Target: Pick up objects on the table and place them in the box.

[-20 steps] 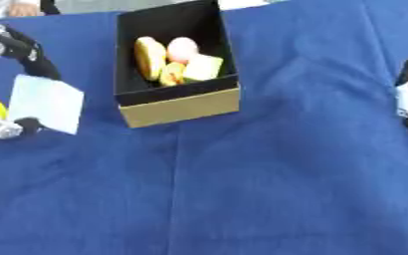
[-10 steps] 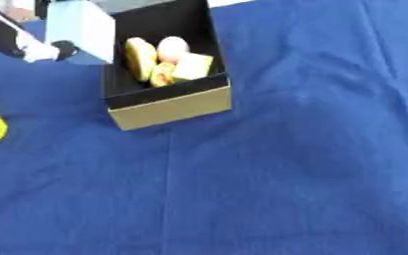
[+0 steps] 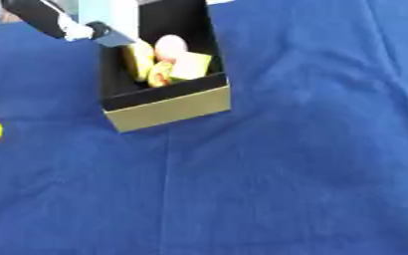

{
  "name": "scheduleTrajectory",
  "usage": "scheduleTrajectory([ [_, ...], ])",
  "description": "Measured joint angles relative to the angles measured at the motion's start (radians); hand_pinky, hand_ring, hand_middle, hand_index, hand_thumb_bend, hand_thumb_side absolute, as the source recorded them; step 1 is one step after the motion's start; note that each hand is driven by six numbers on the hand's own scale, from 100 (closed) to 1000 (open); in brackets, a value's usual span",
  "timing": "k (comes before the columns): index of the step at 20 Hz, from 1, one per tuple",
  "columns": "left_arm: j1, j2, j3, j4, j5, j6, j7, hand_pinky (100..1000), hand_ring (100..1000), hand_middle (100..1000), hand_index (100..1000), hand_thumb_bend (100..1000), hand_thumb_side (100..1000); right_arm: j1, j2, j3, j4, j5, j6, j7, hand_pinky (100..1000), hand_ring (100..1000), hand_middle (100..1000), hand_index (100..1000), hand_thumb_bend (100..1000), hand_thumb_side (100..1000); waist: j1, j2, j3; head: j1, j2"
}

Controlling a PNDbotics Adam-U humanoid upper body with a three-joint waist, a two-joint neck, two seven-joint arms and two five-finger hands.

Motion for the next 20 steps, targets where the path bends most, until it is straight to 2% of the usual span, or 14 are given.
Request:
scheduleTrajectory([
  [3,-0.006,-0.019,-0.009,0.056,-0.013,-0.051,0.017,833,744,697,831,303,225,0.000,0.001,0.000,0.000,-0.001,0.001,0.001,725,745,662,758,100,205,0.000,0.003,0.000,0.001,0.000],
  [5,-0.006,-0.026,-0.014,0.078,-0.021,-0.073,0.020,844,767,733,853,362,276,0.000,0.004,0.000,0.000,-0.002,0.001,0.001,725,745,662,758,100,206,-0.001,0.003,0.000,0.001,0.000],
  [7,-0.006,-0.028,-0.015,0.090,-0.031,-0.089,0.021,849,780,751,864,391,289,0.000,0.009,0.000,0.000,-0.003,0.002,0.001,724,745,662,758,100,208,-0.003,0.003,0.000,0.000,0.000],
  [12,-0.001,-0.029,-0.014,0.096,-0.045,-0.100,0.031,835,757,715,850,342,271,0.002,0.009,0.000,0.000,-0.005,0.003,0.002,724,745,663,758,100,204,-0.009,0.000,0.011,-0.002,0.000],
  [16,0.026,-0.023,-0.007,0.087,-0.026,-0.088,0.043,826,737,684,840,315,273,0.018,0.010,-0.001,0.000,-0.007,0.003,0.001,724,746,663,758,100,200,-0.021,-0.022,0.033,-0.006,0.004],
  [18,0.050,-0.009,0.001,0.064,0.001,-0.080,0.049,824,736,690,842,310,305,0.028,0.010,-0.004,0.000,-0.007,0.004,0.000,724,746,663,757,100,197,-0.027,-0.030,0.049,-0.015,0.011],
  [20,0.078,0.010,0.011,0.038,0.036,-0.067,0.053,818,720,670,838,295,292,0.036,0.013,-0.008,0.000,-0.008,0.007,-0.004,724,746,664,757,100,196,-0.036,-0.039,0.064,-0.025,0.020],
])
